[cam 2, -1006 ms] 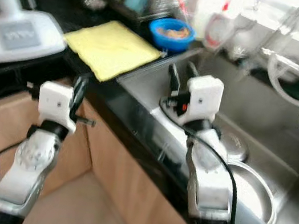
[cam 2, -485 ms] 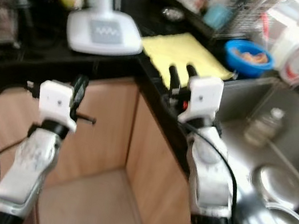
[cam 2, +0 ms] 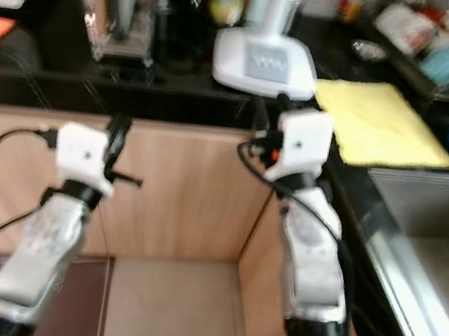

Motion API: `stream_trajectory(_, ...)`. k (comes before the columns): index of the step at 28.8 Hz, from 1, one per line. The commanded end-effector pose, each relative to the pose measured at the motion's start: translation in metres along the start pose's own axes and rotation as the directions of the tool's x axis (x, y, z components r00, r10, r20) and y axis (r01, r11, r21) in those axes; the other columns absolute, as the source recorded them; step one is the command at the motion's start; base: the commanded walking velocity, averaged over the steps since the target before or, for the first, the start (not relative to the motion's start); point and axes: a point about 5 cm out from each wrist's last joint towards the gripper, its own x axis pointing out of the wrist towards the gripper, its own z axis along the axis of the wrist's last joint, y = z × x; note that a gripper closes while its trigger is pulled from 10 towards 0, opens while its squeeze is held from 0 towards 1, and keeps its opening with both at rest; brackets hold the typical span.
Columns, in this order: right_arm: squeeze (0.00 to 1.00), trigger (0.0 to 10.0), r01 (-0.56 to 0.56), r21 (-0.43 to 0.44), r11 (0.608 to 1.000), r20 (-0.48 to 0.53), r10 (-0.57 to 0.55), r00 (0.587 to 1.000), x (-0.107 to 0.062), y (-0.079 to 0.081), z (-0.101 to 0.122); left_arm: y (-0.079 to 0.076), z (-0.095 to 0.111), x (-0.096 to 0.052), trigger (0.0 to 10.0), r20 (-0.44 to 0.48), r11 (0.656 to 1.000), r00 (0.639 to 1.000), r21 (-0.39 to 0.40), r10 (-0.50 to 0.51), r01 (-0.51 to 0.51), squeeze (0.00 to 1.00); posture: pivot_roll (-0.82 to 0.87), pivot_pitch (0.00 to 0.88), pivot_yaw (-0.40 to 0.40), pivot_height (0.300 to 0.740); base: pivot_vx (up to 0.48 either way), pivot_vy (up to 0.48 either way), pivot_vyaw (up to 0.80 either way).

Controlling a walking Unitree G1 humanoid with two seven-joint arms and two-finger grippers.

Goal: Kitchen organization

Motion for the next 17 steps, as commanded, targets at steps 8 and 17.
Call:
stream_trajectory(8,0.0,10.0,0.019,-0.005,1.0,-0.007,-0.019,1.0,-0.0009,-0.0072,-0.001,-0.0066,0.0018,0.0006,10.0,0.008,1.0,1.0,-0.015,-0.013,0.013,0.0,-0.13,0.025,-0.043,0.731,0.0,0.0,0.8)
stream_trajectory(17,0.0,10.0,0.019,0.0,1.0,-0.014,-0.019,1.0,-0.0008,-0.0075,-0.0023,-0.0066,0.0012,0.0008,10.0,0.006,1.0,1.0,-0.005,-0.014,0.014,0.0,-0.13,0.023,-0.041,0.731,0.0,0.0,0.76)
